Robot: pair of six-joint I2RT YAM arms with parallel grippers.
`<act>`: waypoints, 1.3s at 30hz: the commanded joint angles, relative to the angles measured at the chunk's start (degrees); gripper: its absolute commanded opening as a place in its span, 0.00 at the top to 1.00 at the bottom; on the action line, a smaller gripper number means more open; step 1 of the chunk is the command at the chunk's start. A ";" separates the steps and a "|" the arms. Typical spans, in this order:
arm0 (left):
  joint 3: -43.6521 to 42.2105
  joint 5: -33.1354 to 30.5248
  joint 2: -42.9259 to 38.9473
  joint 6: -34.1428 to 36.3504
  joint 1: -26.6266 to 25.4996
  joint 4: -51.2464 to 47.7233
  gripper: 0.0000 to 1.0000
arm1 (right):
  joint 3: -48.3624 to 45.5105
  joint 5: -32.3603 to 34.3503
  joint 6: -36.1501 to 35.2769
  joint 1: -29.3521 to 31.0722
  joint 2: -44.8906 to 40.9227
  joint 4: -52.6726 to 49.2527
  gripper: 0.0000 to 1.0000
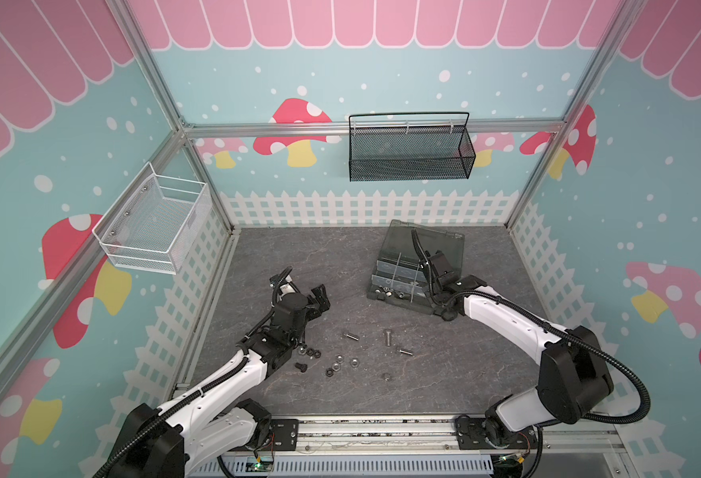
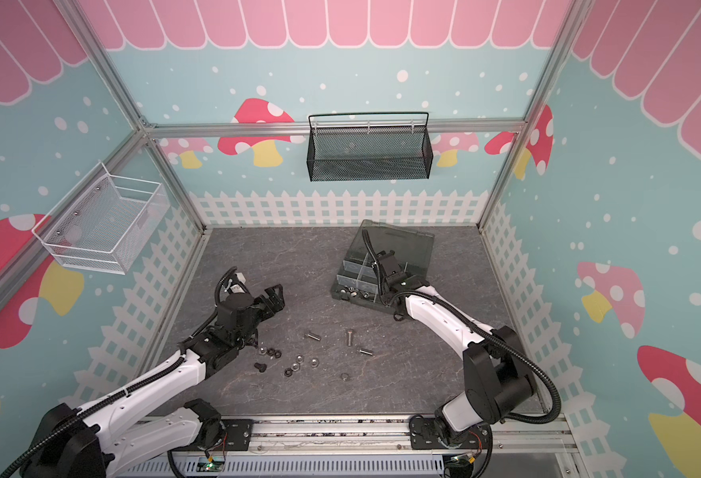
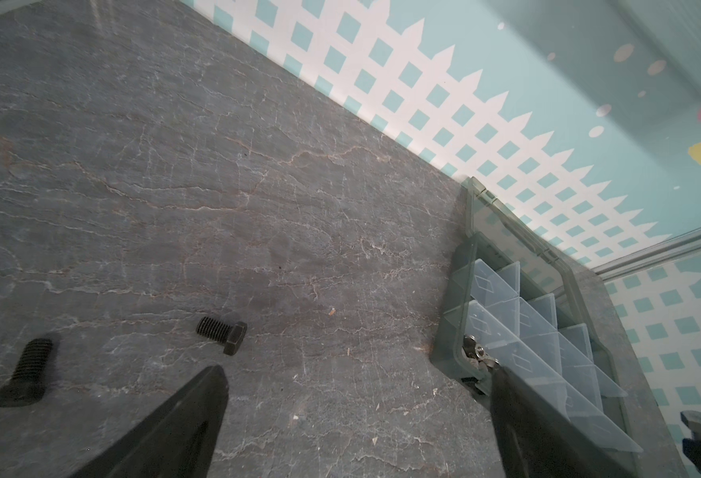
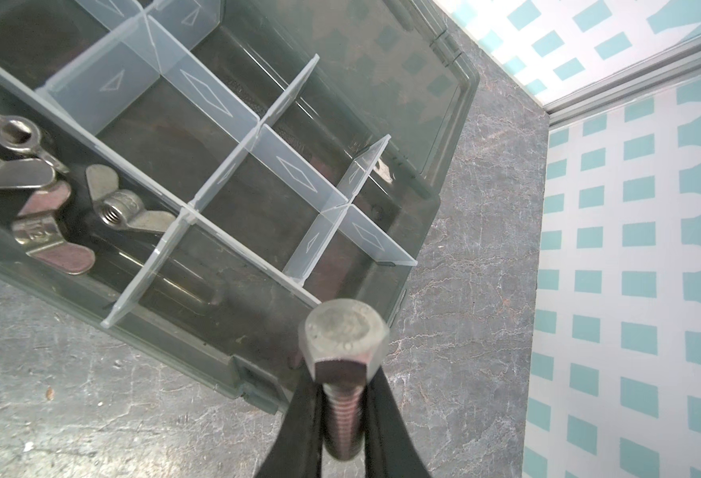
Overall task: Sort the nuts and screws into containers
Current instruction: 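Carry the hex bolt with the right gripper over the organizer box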
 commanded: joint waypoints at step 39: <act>5.37 -5.09 -1.45 10.54 1.77 -4.50 0.01 | -10.28 -10.70 -16.30 -4.20 -9.26 10.84 1.00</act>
